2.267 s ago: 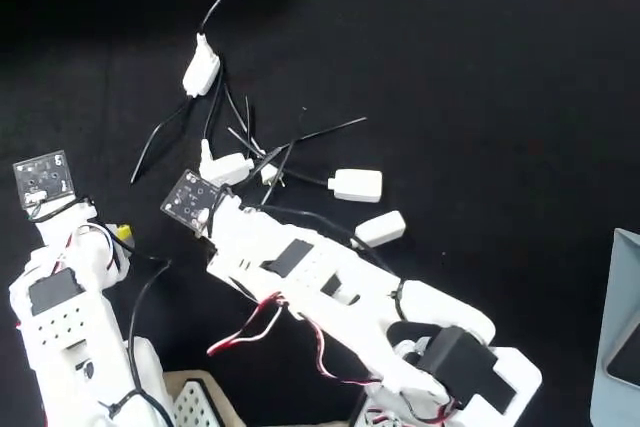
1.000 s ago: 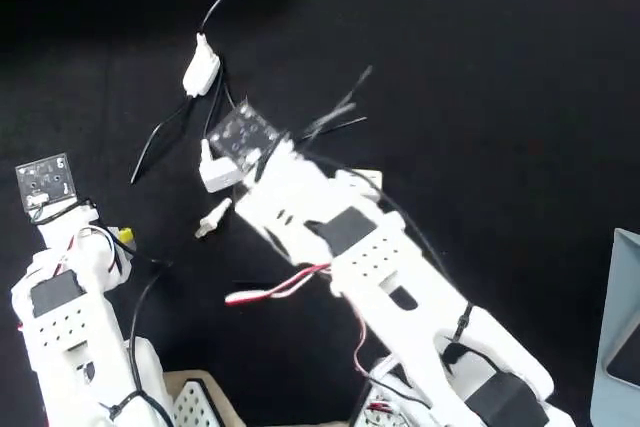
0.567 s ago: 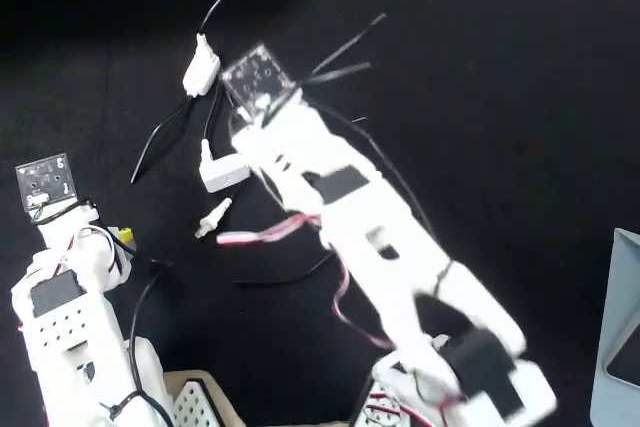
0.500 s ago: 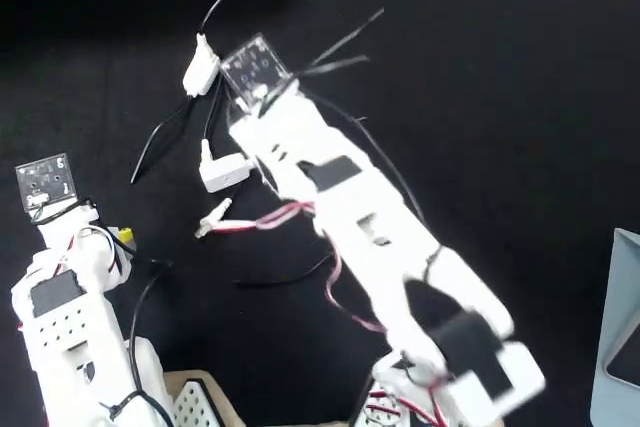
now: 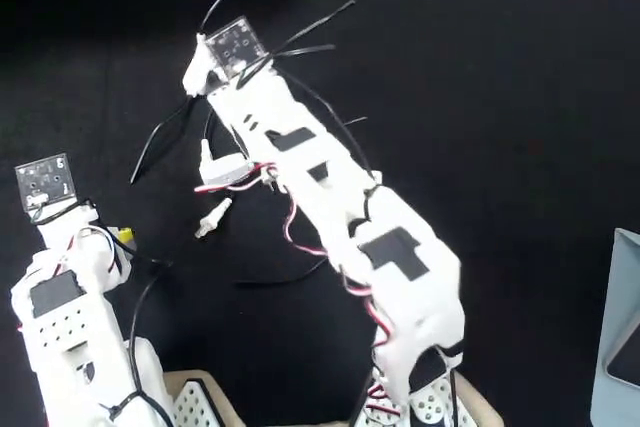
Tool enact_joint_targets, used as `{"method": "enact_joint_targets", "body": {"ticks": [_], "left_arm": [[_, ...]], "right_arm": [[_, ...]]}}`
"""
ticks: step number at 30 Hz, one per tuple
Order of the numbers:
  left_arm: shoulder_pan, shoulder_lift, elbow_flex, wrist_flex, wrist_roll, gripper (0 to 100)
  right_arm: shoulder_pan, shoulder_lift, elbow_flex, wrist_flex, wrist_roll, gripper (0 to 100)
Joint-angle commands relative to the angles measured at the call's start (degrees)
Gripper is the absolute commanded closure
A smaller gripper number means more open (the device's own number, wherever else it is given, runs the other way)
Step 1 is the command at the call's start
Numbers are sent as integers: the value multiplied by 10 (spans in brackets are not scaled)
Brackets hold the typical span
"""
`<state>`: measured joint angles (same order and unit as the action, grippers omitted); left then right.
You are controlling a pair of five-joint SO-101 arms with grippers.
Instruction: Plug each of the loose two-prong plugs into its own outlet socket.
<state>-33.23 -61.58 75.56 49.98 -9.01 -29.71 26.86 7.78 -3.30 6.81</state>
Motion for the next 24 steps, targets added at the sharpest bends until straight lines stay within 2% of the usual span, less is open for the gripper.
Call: {"method": "enact_joint_targets", "body": {"ticks": [1,4,6,14,24], "left_arm": [[-3,-9,-5,-6,2,751],[-3,-9,-5,-6,2,751],[-3,-9,-5,-6,2,751],[-3,-9,-5,-6,2,751],[-3,-9,-4,-8,2,751]], "right_arm": [[23,23,-80,-15,-40,945],[29,50,-102,-6,-51,808],[30,62,-116,28,-52,750],[22,47,-120,56,-53,747],[-4,-178,15,200,-50,748]]}}
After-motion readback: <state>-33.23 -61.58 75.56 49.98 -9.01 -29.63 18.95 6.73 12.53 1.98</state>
